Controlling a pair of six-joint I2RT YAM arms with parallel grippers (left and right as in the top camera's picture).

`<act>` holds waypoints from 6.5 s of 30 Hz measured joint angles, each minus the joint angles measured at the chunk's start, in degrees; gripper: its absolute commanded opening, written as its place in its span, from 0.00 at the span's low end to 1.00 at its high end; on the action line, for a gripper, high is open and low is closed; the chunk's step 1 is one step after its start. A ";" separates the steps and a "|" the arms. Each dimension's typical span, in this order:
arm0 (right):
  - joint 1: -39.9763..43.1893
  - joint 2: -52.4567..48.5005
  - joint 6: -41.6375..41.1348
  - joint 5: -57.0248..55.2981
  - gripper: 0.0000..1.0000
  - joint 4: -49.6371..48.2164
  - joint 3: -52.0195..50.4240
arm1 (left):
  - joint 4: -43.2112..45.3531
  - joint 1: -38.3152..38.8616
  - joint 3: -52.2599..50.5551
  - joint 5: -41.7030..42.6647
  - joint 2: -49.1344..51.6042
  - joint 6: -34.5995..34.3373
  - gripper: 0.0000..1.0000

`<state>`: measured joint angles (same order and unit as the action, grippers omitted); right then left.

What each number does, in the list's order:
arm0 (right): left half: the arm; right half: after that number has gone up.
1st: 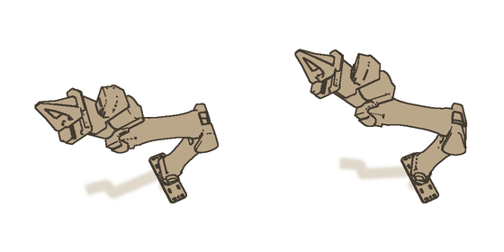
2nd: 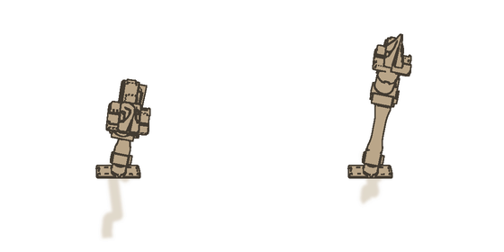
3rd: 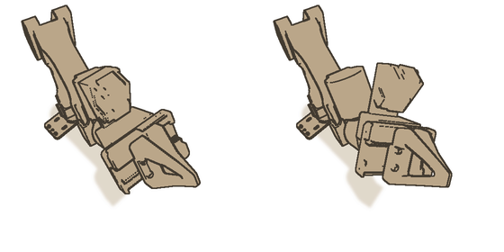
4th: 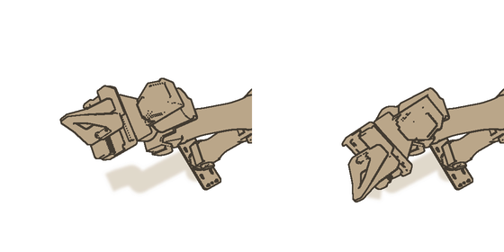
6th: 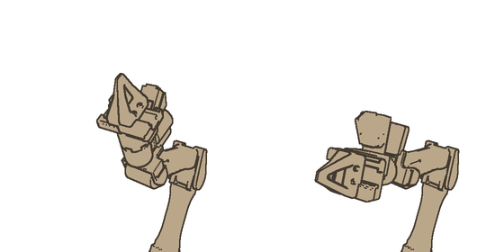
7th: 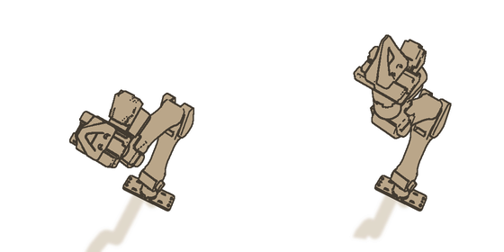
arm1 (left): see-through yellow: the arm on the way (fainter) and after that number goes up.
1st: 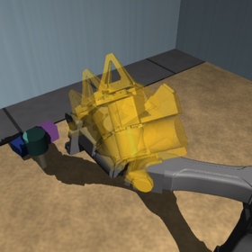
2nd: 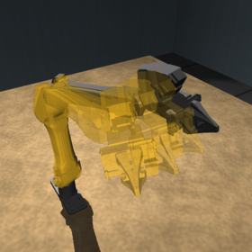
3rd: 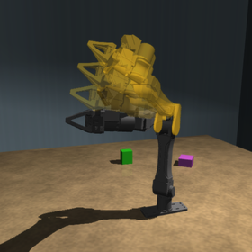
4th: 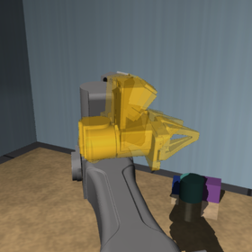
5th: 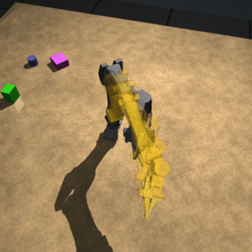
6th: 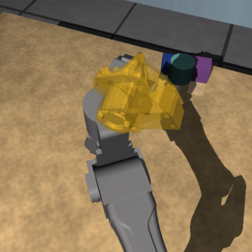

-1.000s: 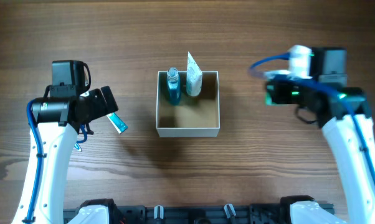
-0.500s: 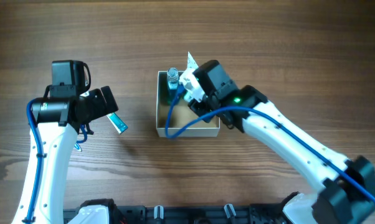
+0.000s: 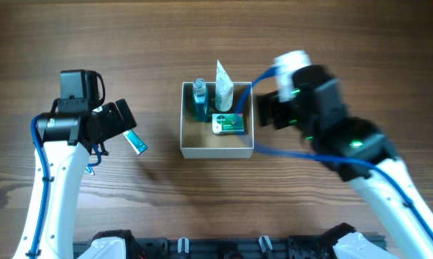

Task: Pack container
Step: 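Lower the Dettol soap into the box and open the right gripper, then carry the Colgate toothpaste with the left gripper into the box, then grasp the blue razor with the left gripper, then drop the razor into the box with the left gripper, then grasp the blue toothbrush with the left gripper, then place the toothbrush into the box and open the left gripper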

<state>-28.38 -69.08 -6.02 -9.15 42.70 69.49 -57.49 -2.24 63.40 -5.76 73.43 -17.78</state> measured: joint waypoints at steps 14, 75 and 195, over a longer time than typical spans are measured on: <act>25.70 -12.39 -11.91 10.86 1.00 9.20 -1.99 | 8.79 -0.79 -0.87 6.19 28.17 -18.58 1.00; 25.70 -12.63 -11.26 11.10 1.00 9.14 -2.01 | 4.28 1.07 7.48 -8.85 -2.43 11.96 0.80; 25.70 -12.68 -11.26 11.10 1.00 9.09 -2.03 | 7.08 12.39 4.28 12.28 -3.48 31.82 0.04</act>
<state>-2.68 -81.76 -17.28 1.96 51.79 67.46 -50.41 10.15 67.68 6.52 69.95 14.04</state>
